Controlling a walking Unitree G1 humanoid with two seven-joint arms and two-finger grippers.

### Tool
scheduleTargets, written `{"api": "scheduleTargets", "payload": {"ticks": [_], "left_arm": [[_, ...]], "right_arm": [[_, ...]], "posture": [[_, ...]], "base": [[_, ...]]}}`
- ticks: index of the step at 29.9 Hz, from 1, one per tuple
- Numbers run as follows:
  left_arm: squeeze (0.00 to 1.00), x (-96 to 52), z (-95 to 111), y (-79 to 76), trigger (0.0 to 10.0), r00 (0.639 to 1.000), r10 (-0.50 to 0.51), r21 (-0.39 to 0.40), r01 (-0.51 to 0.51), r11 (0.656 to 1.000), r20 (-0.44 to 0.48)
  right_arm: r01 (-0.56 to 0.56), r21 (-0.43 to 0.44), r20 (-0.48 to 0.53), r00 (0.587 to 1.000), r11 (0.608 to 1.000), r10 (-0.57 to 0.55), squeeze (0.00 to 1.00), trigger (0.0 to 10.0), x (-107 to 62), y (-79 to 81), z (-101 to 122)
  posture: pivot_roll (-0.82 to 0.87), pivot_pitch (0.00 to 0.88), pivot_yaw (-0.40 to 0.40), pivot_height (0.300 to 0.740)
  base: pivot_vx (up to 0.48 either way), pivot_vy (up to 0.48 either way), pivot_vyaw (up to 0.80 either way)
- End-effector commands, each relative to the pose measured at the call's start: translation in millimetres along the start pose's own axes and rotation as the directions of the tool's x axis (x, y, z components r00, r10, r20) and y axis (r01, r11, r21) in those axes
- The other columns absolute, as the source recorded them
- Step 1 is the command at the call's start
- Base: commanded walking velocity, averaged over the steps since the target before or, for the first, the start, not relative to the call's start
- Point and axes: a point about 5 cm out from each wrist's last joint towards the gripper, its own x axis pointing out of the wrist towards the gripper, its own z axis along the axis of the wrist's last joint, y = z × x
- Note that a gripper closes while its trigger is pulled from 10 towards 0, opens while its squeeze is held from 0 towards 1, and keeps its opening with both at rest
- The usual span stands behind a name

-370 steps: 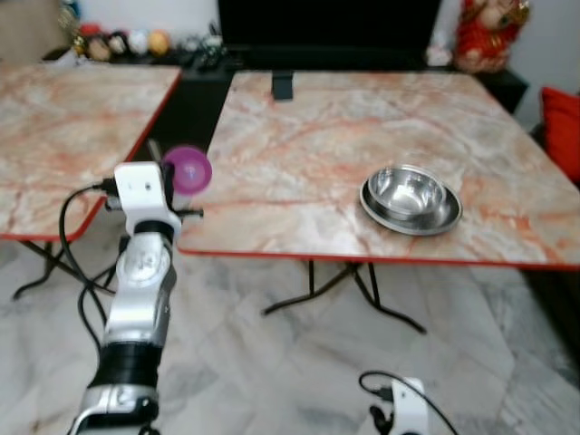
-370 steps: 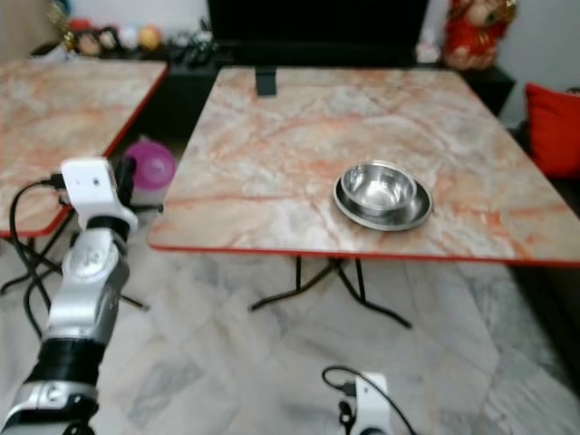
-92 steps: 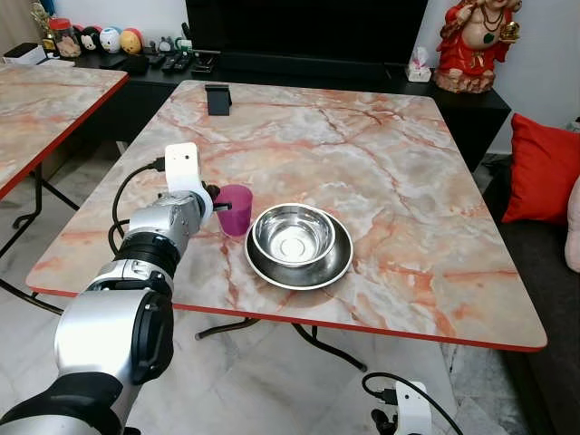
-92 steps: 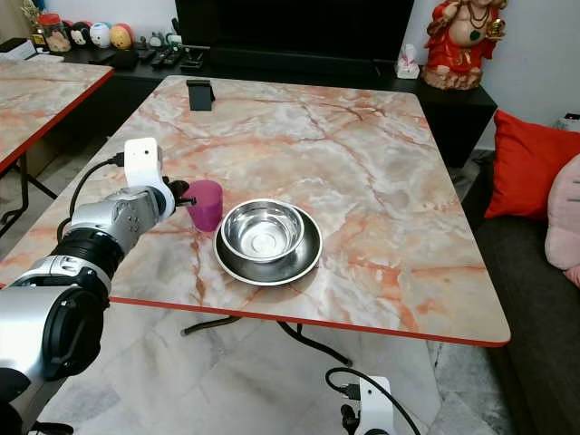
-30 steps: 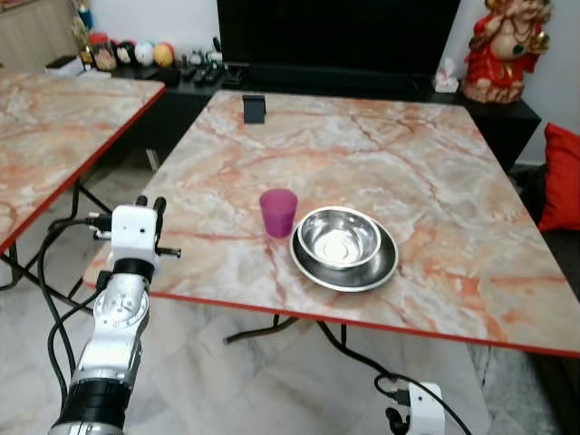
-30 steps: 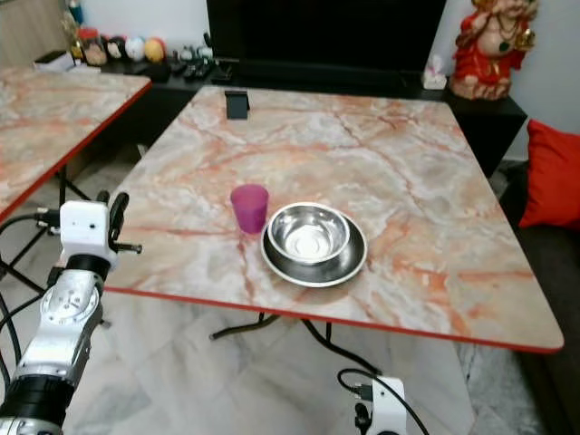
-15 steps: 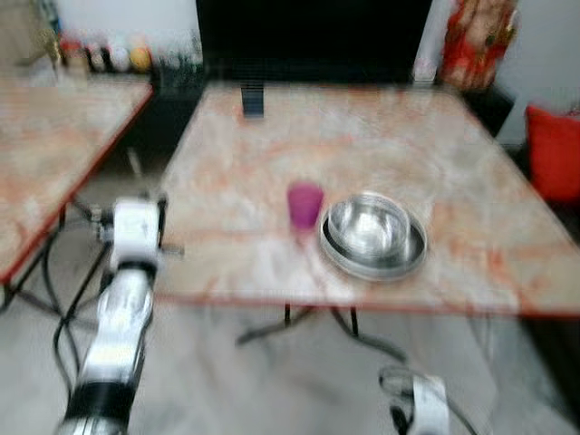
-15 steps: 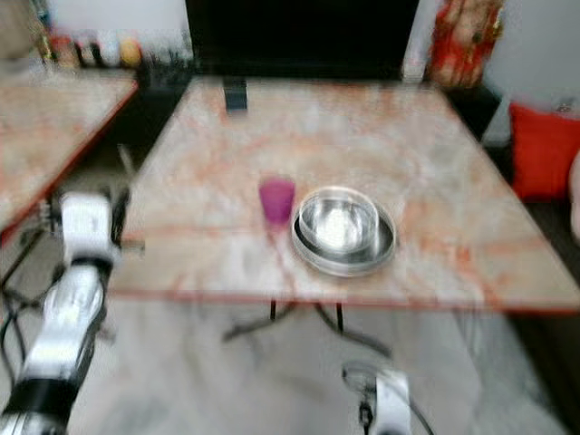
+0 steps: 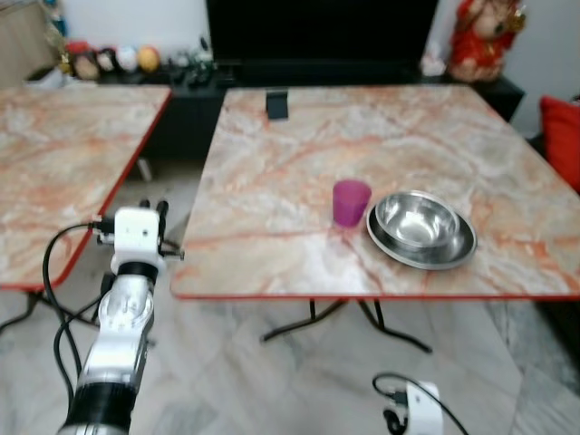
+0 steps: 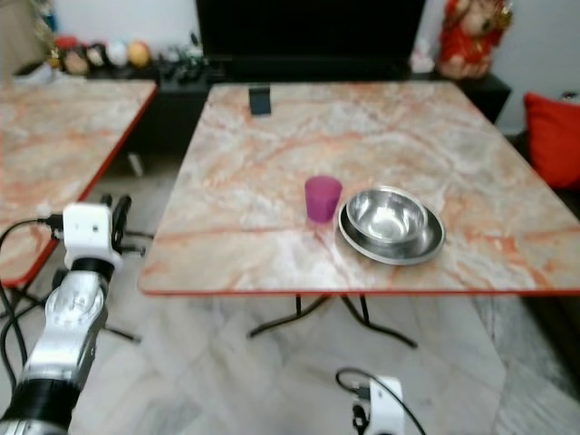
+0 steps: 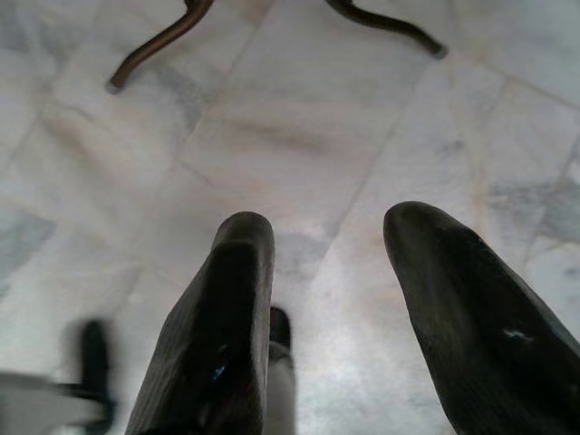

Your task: Setting the table

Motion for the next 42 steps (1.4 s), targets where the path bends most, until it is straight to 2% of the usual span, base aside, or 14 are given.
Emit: {"api": "scheduleTargets", "payload": {"ticks": [1,10,20,33,42], "left_arm": [[0.00,-3.5,-4.5,10.2,10.0,0.999,0.026,0.018,-0.025,1.000,-0.022],[0.00,-3.2,-1.7,9.3,10.0,0.999,0.030,0.014,-0.030,0.999,-0.017],[0.00,-2.8,0.5,8.4,10.0,0.999,0.033,0.009,-0.033,0.999,-0.012],[0.00,-2.0,2.7,9.7,10.0,0.999,0.042,0.008,-0.042,0.999,-0.008],[0.00,-1.1,4.0,10.3,10.0,0.999,0.045,0.008,-0.045,0.999,-0.006]], "right_arm": [[-0.021,0.003,0.010,1.000,1.000,0.021,0.00,10.0,1.5,8.6,3.9],[-0.021,-0.008,0.025,0.999,1.000,0.021,0.00,10.0,1.5,9.2,5.5],[-0.028,-0.007,0.026,0.999,1.000,0.028,0.00,10.0,1.8,9.7,6.4],[-0.035,-0.015,0.026,0.999,0.999,0.035,0.00,10.0,2.1,11.4,7.0],[-0.037,0.005,0.023,0.999,0.999,0.037,0.00,10.0,1.9,12.2,6.0]], "posture": [[0.02,0.000,-0.013,0.740],[0.03,0.000,-0.014,0.740],[0.03,0.000,-0.014,0.740],[0.04,0.000,-0.015,0.740],[0.04,0.000,-0.015,0.740]], "base": [[0.000,0.364,0.00],[0.000,0.365,0.00],[0.000,0.365,0.77],[0.000,0.365,0.00],[0.000,0.368,0.60]]}}
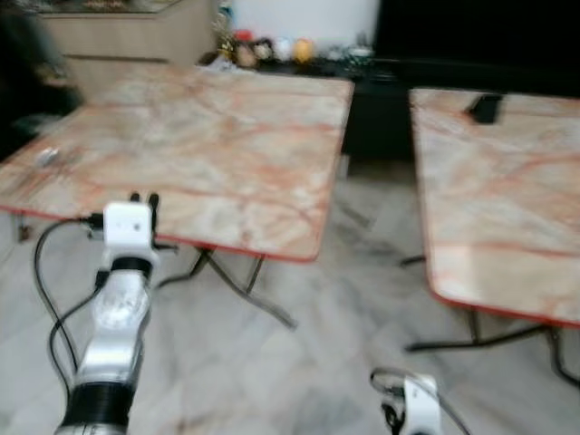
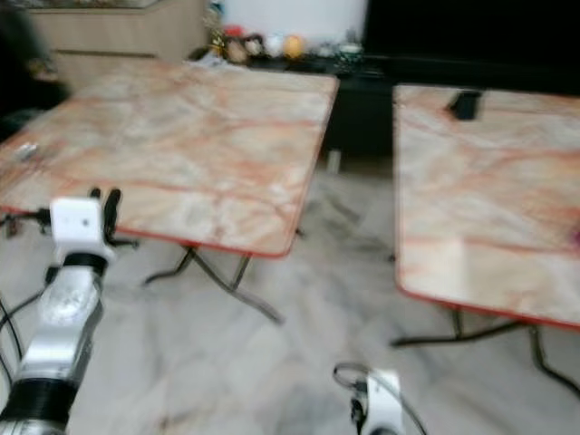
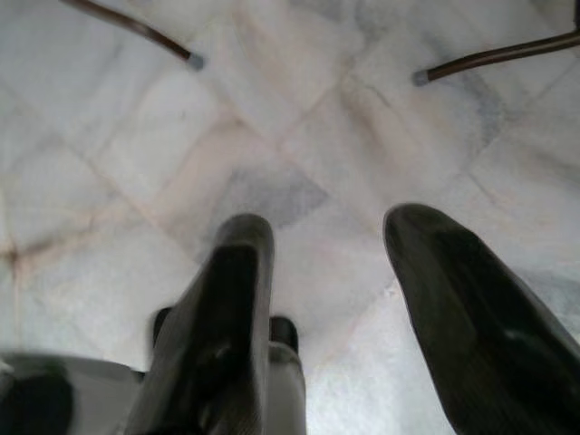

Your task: Setting the table

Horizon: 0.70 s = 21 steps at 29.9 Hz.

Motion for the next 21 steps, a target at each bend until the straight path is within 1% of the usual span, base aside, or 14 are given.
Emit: {"api": "scheduleTargets", "payload": {"ticks": [1,4,12,18,21], "left_arm": [[0.00,1.7,2.5,3.5,10.0,1.000,0.008,0.007,-0.008,1.000,0.003],[0.00,1.8,2.3,4.1,10.0,1.000,0.009,0.009,-0.009,1.000,0.003],[0.00,2.8,0.9,12.2,10.0,1.000,0.031,0.020,-0.030,0.999,-0.003],[0.00,3.8,0.4,12.2,10.0,1.000,0.029,0.017,-0.028,0.999,-0.007],[0.00,2.6,-1.8,10.6,10.0,1.000,0.023,0.012,-0.023,1.000,-0.016]], "right_arm": [[-0.006,0.018,0.000,1.000,1.000,0.006,0.00,10.0,0.2,3.9,-0.4],[-0.006,0.012,-0.001,1.000,1.000,0.006,0.00,10.0,0.2,4.0,-0.5],[-0.005,0.012,-0.005,1.000,1.000,0.005,0.00,10.0,0.0,3.5,-1.2],[-0.004,0.013,-0.004,1.000,1.000,0.004,0.00,10.0,0.1,3.5,-0.8],[0.003,0.029,-0.002,1.000,1.000,-0.003,0.00,10.0,0.0,2.7,-0.9]], "posture": [[0.04,0.000,-0.015,0.740],[0.04,0.000,-0.015,0.740],[0.04,0.000,-0.016,0.740],[0.04,0.000,-0.016,0.740],[0.04,0.000,-0.016,0.740]], "base": [[0.000,0.360,0.00],[0.000,0.364,0.00],[0.000,0.361,0.00],[0.000,0.356,0.00],[0.000,0.359,0.00]]}}
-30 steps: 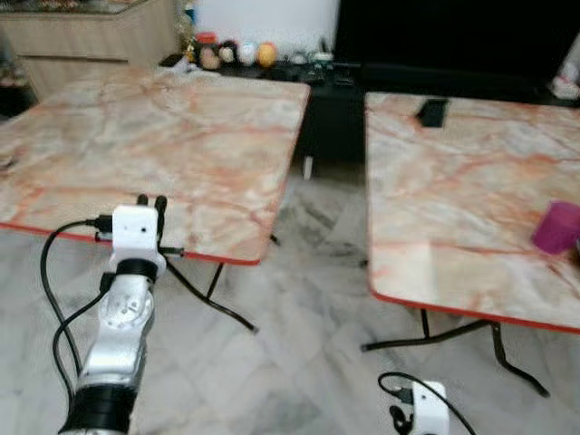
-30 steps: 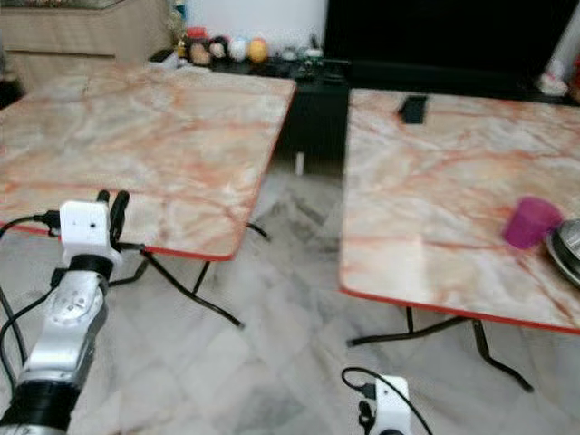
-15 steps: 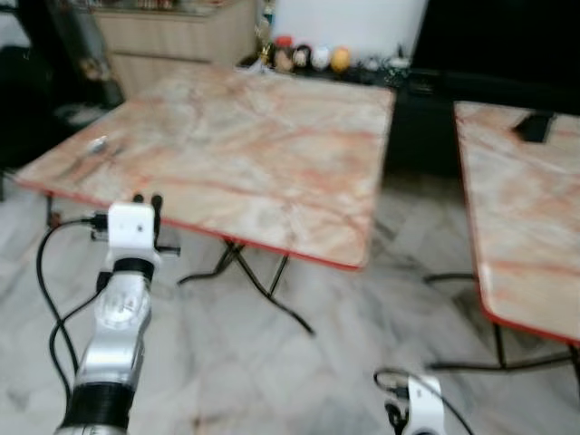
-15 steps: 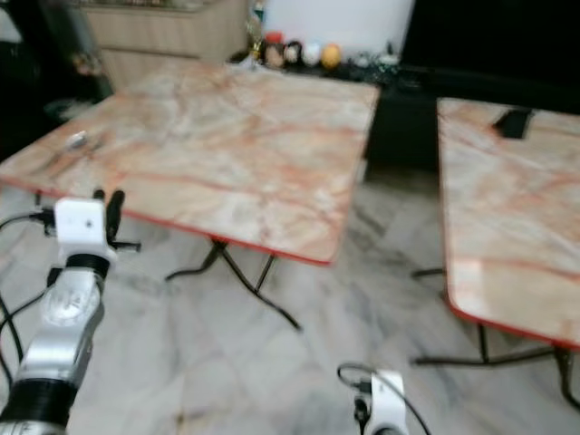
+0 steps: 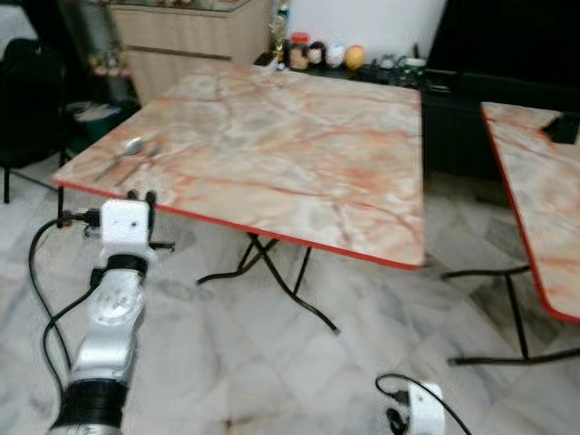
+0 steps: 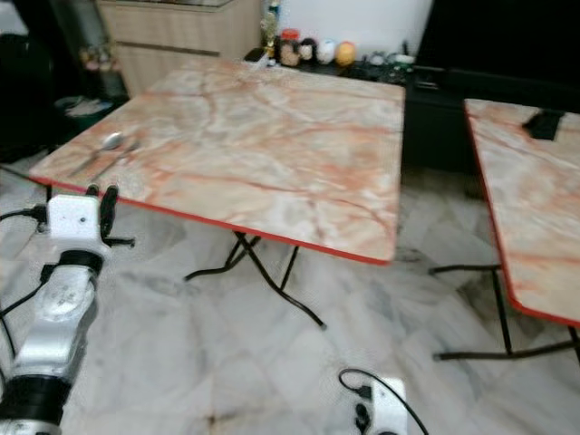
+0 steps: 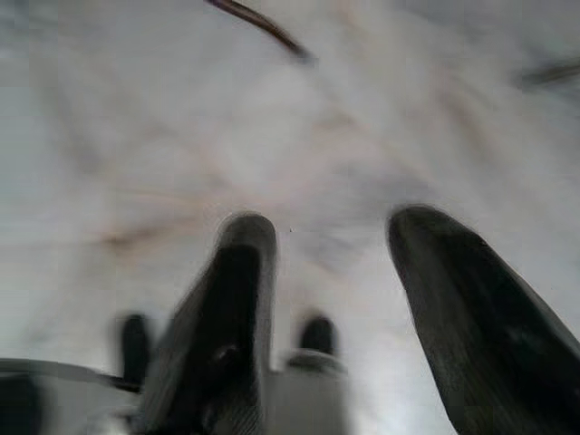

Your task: Setting the table

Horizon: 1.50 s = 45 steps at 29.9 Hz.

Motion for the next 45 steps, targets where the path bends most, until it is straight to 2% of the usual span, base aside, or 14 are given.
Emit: {"api": "scheduleTargets", "payload": {"ticks": [1,6,14,21,27,32,33,34,35,36,37,40,42,45], "left_arm": [[0.00,-0.1,0.8,-8.7,10.0,1.000,-0.025,-0.017,0.026,1.000,0.003],[0.00,-2.5,-7.4,-6.8,10.0,0.999,-0.019,-0.026,0.018,0.999,-0.032],[0.00,-12.4,-34.4,-9.8,10.0,0.989,-0.073,-0.013,0.072,0.997,-0.131],[0.00,-33.0,-75.8,-15.9,10.0,0.945,-0.131,0.014,0.142,0.990,-0.300],[0.00,-46.4,-97.1,-17.3,10.0,0.910,-0.141,0.018,0.161,0.987,-0.389],[0.00,-62.6,-116.3,-24.9,10.0,0.858,-0.180,0.021,0.217,0.976,-0.481],[0.00,-62.6,-116.3,-24.9,10.0,0.858,-0.180,0.021,0.217,0.976,-0.481],[0.00,-67.4,-121.4,-27.5,10.0,0.840,-0.190,0.018,0.231,0.973,-0.508],[0.00,-77.9,-131.7,-33.0,10.0,0.799,-0.212,0.017,0.267,0.964,-0.563],[0.00,-81.8,-134.9,-34.8,10.0,0.785,-0.219,0.017,0.281,0.960,-0.580],[0.00,-81.8,-134.9,-34.8,10.0,0.785,-0.219,0.017,0.281,0.960,-0.580],[0.00,-90.4,-142.1,-38.0,10.0,0.753,-0.232,0.017,0.306,0.952,-0.616],[0.00,-102.4,-151.0,-39.4,10.0,0.709,-0.232,0.020,0.327,0.945,-0.666],[0.00,-109.4,-155.4,-39.0,10.0,0.685,-0.231,0.025,0.343,0.939,-0.691]], "right_arm": [[0.033,0.009,-0.004,0.999,0.999,-0.032,0.00,10.0,-1.5,-11.1,-1.9],[0.038,0.008,-0.011,0.999,0.999,-0.038,0.00,10.0,-1.6,-11.7,-2.5],[0.039,0.009,-0.018,0.999,0.999,-0.039,0.00,10.0,-1.4,-10.4,-3.3],[0.045,0.014,-0.009,0.999,0.999,-0.045,0.00,10.0,-1.5,-10.7,-2.6],[0.049,0.015,-0.011,0.999,0.999,-0.049,0.00,10.0,-1.7,-11.2,-3.3],[0.048,0.012,-0.012,0.999,0.999,-0.048,0.00,10.0,-1.9,-11.6,-3.6],[0.048,0.012,-0.012,0.999,0.999,-0.048,0.00,10.0,-1.9,-11.6,-3.6],[0.047,0.007,-0.012,0.999,0.999,-0.047,0.00,10.0,-1.9,-11.6,-3.6],[0.045,0.007,-0.013,0.999,0.999,-0.045,0.00,10.0,-1.8,-11.4,-3.6],[0.045,0.008,-0.013,0.999,0.999,-0.045,0.00,10.0,-1.8,-11.2,-3.6],[0.045,0.008,-0.013,0.999,0.999,-0.045,0.00,10.0,-1.8,-11.2,-3.6],[0.044,0.011,-0.012,0.999,0.999,-0.044,0.00,10.0,-1.7,-10.5,-3.4],[0.045,0.012,-0.013,0.999,0.999,-0.045,0.00,10.0,-1.7,-10.6,-3.6],[0.047,0.012,-0.012,0.999,0.999,-0.047,0.00,10.0,-1.8,-11.0,-3.7]], "posture": [[0.04,0.000,-0.016,0.740],[0.04,0.000,-0.016,0.740],[0.04,0.000,-0.013,0.740],[0.04,0.000,-0.013,0.740],[0.04,0.000,-0.013,0.740],[0.04,0.000,-0.016,0.740],[0.04,0.000,-0.016,0.740],[0.05,0.000,-0.017,0.740],[0.05,0.000,-0.017,0.740],[0.05,0.000,-0.017,0.740],[0.05,0.000,-0.017,0.740],[0.04,0.000,-0.016,0.740],[0.05,0.000,-0.016,0.740],[0.05,0.000,-0.016,0.740]], "base": [[0.000,0.360,0.00],[0.000,0.359,0.00],[0.000,0.359,-0.63],[0.000,0.344,0.00],[0.000,0.334,0.00],[0.000,0.381,0.00],[0.000,0.382,0.00],[0.000,0.386,0.00],[0.000,0.382,0.00],[0.000,0.382,0.00],[0.000,0.382,0.00],[0.000,0.377,0.00],[0.000,0.375,0.00],[0.000,0.370,0.00]]}}
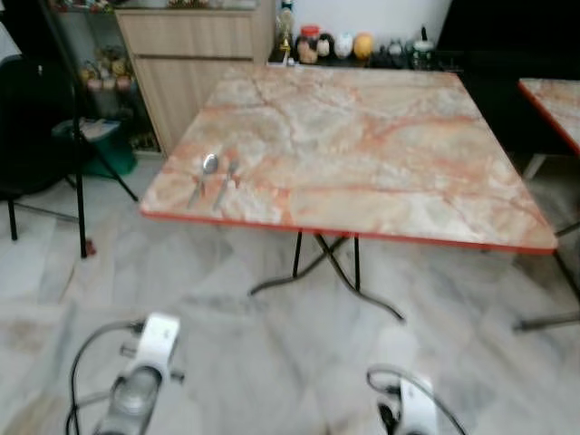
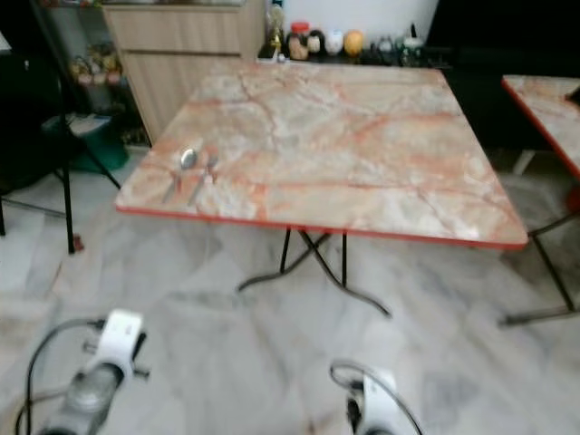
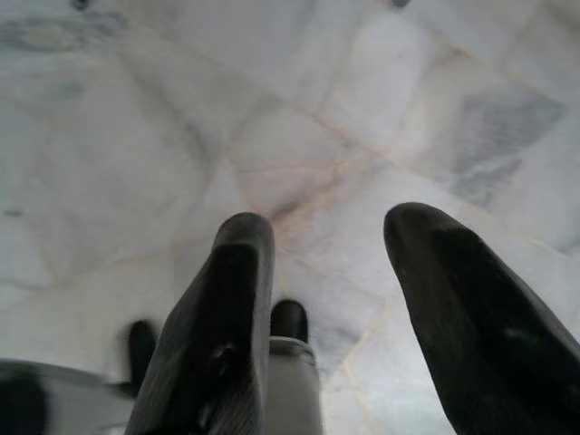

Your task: Setting the table

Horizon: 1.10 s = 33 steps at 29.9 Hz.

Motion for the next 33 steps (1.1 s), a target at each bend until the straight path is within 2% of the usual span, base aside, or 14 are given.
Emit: {"api": "scheduleTargets", "payload": {"ticks": [1,9,33], "left_arm": [[0.00,-2.5,-9.7,4.5,10.0,0.999,0.007,0.028,-0.006,1.000,-0.045],[0.00,-10.0,-31.2,4.1,10.0,0.991,0.006,0.044,-0.001,0.999,-0.132],[0.00,-15.0,-43.2,4.8,10.0,0.984,0.017,0.048,-0.008,0.999,-0.180]], "right_arm": [[-0.008,0.011,0.016,1.000,1.000,0.008,0.00,10.0,1.2,4.4,4.5],[-0.007,0.012,0.014,1.000,1.000,0.007,0.00,10.0,1.2,3.0,4.5],[-0.012,0.005,0.018,1.000,1.000,0.012,0.00,10.0,1.4,7.3,5.0]], "posture": [[0.04,0.000,-0.015,0.740],[0.05,0.000,-0.013,0.740],[0.05,0.000,-0.001,0.740]], "base": [[0.000,0.371,0.00],[0.000,0.364,0.00],[0.000,0.348,0.00]]}}
